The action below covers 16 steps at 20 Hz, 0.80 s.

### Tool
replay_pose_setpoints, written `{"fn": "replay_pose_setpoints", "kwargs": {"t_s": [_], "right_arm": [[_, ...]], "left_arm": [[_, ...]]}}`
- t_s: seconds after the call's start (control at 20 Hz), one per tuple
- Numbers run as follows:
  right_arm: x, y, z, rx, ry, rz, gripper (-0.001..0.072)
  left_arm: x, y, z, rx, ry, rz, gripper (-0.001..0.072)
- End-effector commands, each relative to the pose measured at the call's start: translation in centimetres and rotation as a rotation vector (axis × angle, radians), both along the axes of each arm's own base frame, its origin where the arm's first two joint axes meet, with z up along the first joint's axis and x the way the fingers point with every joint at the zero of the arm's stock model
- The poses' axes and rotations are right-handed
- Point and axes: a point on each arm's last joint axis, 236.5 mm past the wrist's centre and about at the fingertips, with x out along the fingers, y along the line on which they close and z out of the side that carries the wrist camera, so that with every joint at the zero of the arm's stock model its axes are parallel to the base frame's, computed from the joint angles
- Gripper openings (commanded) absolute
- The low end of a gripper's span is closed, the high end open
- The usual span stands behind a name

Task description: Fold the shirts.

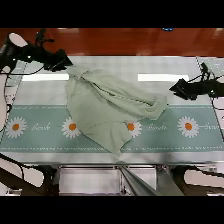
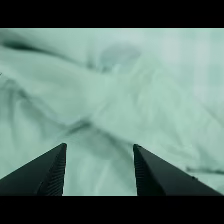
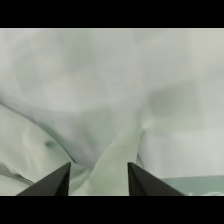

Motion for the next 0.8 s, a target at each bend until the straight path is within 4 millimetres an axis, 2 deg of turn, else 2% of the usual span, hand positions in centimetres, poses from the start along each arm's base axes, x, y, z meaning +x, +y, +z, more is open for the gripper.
{"fn": "replay_pose_setpoints", "kwargs": {"t_s": [0.0, 0.1, 0.15, 0.25, 0.35, 0.45, 0.55, 0.65, 0.75], "right_arm": [[-1.8, -4.4, 2.5, 0.008, 0.061, -0.032, 0.0414], [-5.3, -7.4, 2.3, -0.043, 0.105, -0.085, 0.0414], [-7.0, -8.0, 1.8, -0.054, 0.122, -0.107, 0.0414], [-10.1, -7.7, 0.0, -0.045, 0.134, -0.150, 0.0414], [-11.9, -6.4, -1.4, -0.034, 0.125, -0.170, 0.0413], [-12.9, -4.9, -1.9, -0.002, 0.119, -0.166, 0.0413], [-13.5, -3.9, -2.0, 0.025, 0.124, -0.148, 0.0413], [-13.6, -3.5, -1.9, 0.036, 0.126, -0.136, 0.0413], [-13.3, -3.1, -1.7, 0.053, 0.117, -0.139, 0.0413]], "left_arm": [[-5.7, 4.0, 1.2, 0.002, 0.123, -0.012, 0.0512], [-9.0, 6.3, 1.3, -0.009, 0.109, 0.111, 0.0511], [-11.4, 6.3, 0.5, -0.040, 0.130, 0.158, 0.0511], [-18.3, 3.6, -2.8, -0.135, 0.237, 0.167, 0.0511], [-23.4, 0.7, -6.1, -0.220, 0.329, 0.179, 0.0511], [-26.6, -1.7, -7.8, -0.321, 0.397, 0.194, 0.0510], [-28.9, -3.2, -9.2, -0.375, 0.462, 0.200, 0.0510], [-30.3, -4.1, -10.3, -0.372, 0.507, 0.198, 0.0510], [-30.5, -5.4, -10.8, -0.338, 0.508, 0.174, 0.0510]]}}
